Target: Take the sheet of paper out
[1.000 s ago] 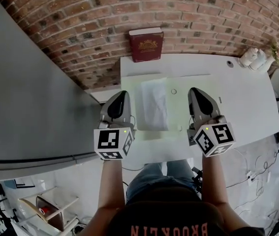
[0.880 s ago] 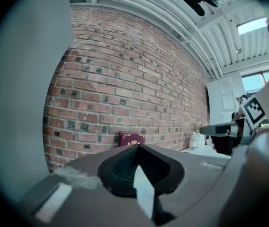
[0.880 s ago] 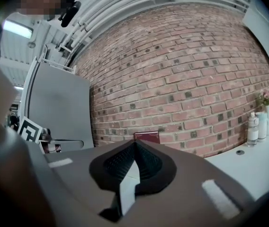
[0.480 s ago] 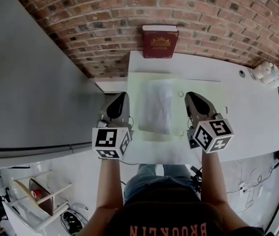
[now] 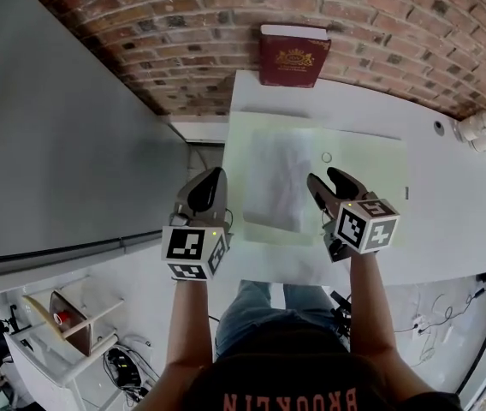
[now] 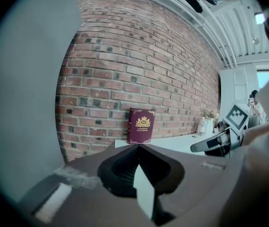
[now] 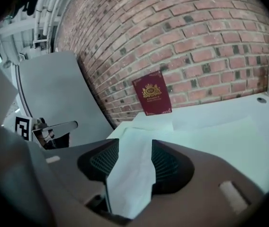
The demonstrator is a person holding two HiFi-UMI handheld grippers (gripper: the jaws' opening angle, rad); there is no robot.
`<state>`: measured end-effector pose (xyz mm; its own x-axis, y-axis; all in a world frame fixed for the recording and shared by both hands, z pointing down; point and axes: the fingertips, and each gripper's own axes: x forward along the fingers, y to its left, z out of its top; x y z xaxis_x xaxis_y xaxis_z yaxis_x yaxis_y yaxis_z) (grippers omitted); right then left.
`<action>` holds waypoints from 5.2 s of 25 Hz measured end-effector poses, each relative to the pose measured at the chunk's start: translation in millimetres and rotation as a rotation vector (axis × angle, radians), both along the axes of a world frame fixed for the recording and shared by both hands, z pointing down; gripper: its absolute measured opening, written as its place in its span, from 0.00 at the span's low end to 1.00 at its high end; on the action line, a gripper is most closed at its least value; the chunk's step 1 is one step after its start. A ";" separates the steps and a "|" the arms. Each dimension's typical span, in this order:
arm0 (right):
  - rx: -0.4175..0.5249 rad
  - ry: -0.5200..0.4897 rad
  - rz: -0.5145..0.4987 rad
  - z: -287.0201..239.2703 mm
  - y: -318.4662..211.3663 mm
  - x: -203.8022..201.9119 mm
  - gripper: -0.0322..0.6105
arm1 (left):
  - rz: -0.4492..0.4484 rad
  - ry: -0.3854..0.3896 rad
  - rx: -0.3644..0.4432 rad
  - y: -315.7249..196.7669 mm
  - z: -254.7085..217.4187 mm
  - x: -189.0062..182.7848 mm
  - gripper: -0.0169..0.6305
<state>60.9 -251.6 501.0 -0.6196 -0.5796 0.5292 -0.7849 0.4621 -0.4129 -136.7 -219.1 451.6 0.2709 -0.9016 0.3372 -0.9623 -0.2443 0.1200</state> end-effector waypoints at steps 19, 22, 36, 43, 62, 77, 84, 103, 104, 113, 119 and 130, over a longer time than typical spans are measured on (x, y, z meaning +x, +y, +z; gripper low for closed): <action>-0.417 -0.039 -0.063 117.6 4.2 -23.4 0.38 | -0.074 -0.033 -0.117 2.3 48.4 -18.4 0.03; -0.470 -0.092 -0.071 118.5 6.6 -30.2 0.38 | -0.090 -0.030 -0.122 1.1 49.0 -22.5 0.03; -0.493 -0.036 -0.074 126.6 8.4 -18.3 0.05 | -0.114 -0.024 -0.117 -9.8 44.7 -23.0 0.03; -0.482 -0.010 -0.070 123.2 7.4 -3.9 0.05 | -0.108 -0.031 -0.103 -14.7 38.1 -9.5 0.03; -0.473 -0.022 -0.038 115.7 0.1 66.5 0.05 | -0.021 -0.064 -0.103 -35.2 30.2 65.3 0.03; -0.457 0.008 -0.018 109.8 -7.0 132.2 0.05 | 0.029 -0.090 -0.094 -62.5 24.8 125.8 0.03; -0.470 0.005 -0.009 112.2 -12.0 161.1 0.05 | 0.046 -0.094 -0.102 -74.1 29.2 154.8 0.03; -0.393 0.093 -0.009 93.2 -11.5 207.9 0.05 | 0.049 -0.079 -0.091 -77.1 33.7 188.9 0.03; -0.382 0.091 -0.004 89.2 -11.4 208.3 0.05 | 0.050 -0.078 -0.088 -75.7 32.4 189.2 0.03; -0.217 0.141 0.086 43.2 -12.8 210.2 0.05 | 0.075 -0.051 -0.048 -55.0 17.8 179.8 0.03; -0.079 0.133 0.152 0.0 -7.8 206.3 0.05 | 0.089 -0.052 0.005 -41.9 -8.0 167.7 0.03; 0.109 0.147 0.215 -53.8 8.0 187.4 0.05 | 0.085 -0.028 0.090 -17.0 -45.0 138.7 0.03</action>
